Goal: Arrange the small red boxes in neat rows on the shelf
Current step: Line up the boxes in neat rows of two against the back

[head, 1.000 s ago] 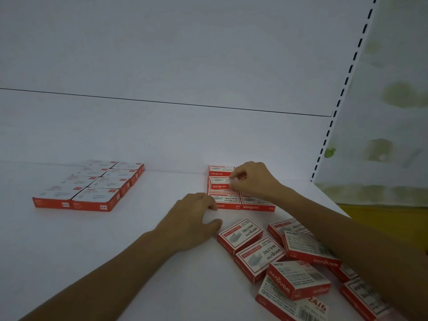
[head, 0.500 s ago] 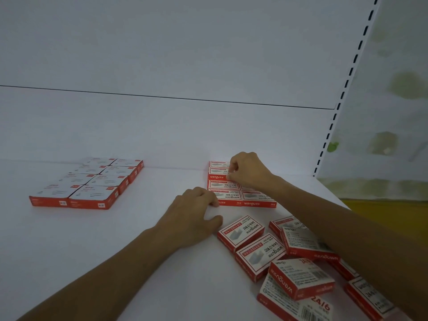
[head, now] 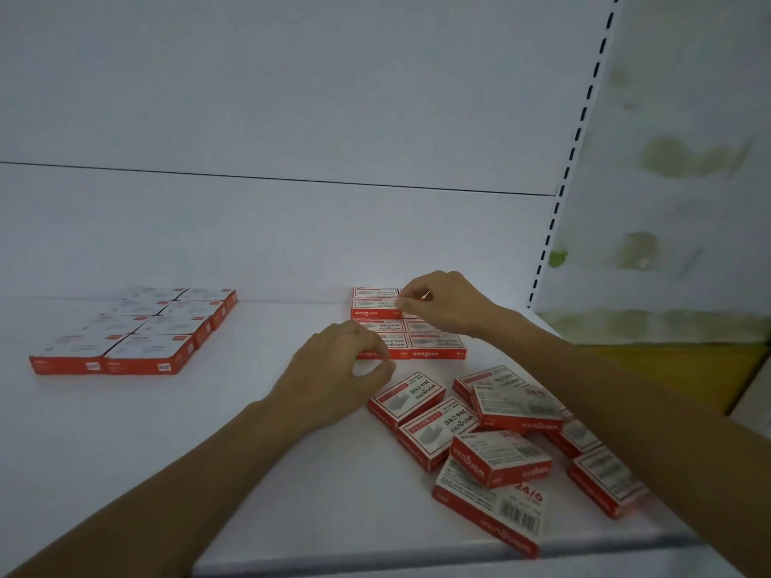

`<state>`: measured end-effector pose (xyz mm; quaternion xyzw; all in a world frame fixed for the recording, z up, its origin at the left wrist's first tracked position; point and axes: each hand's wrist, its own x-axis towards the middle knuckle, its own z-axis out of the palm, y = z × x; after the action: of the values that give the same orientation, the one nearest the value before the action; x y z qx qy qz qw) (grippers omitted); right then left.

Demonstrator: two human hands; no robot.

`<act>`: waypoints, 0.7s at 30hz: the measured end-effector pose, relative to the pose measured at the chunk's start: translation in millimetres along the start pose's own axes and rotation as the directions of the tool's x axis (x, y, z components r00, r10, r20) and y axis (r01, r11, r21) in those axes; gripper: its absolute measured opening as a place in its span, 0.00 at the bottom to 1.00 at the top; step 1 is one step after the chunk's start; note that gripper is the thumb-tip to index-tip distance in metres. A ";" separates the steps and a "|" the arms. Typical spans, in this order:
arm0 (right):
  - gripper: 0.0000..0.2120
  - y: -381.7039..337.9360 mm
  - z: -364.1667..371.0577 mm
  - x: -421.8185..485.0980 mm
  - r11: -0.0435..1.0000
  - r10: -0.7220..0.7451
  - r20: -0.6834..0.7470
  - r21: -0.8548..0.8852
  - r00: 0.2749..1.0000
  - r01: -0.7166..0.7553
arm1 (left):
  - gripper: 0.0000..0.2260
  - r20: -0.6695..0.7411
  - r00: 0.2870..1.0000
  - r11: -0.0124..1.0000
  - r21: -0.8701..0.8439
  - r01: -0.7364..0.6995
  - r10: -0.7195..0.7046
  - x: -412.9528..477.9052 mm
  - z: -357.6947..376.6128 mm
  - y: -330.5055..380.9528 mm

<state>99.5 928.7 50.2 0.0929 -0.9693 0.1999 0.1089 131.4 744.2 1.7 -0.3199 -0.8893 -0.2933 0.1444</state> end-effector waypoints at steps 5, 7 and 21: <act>0.14 7.4 -24.8 -45.3 0.999 -0.053 0.019 -0.010 0.998 0.053 | 0.07 -0.039 0.988 0.986 -0.071 -0.153 0.151 -3.8 -4.6 24.3; 0.12 10.8 -35.1 -64.9 0.998 -0.058 0.034 -0.003 0.998 0.058 | 0.10 0.025 0.984 0.983 -0.051 -0.176 0.178 -3.1 -1.4 33.7; 0.16 37.2 -44.8 -140.1 0.998 -0.045 0.132 0.045 0.990 0.039 | 0.14 0.317 0.910 0.951 -0.238 -0.196 0.267 17.2 23.5 64.3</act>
<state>233.3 999.6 42.0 0.1288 -0.9678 0.2113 0.0461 158.8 807.0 18.5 -0.4830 -0.8221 -0.3012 -0.0131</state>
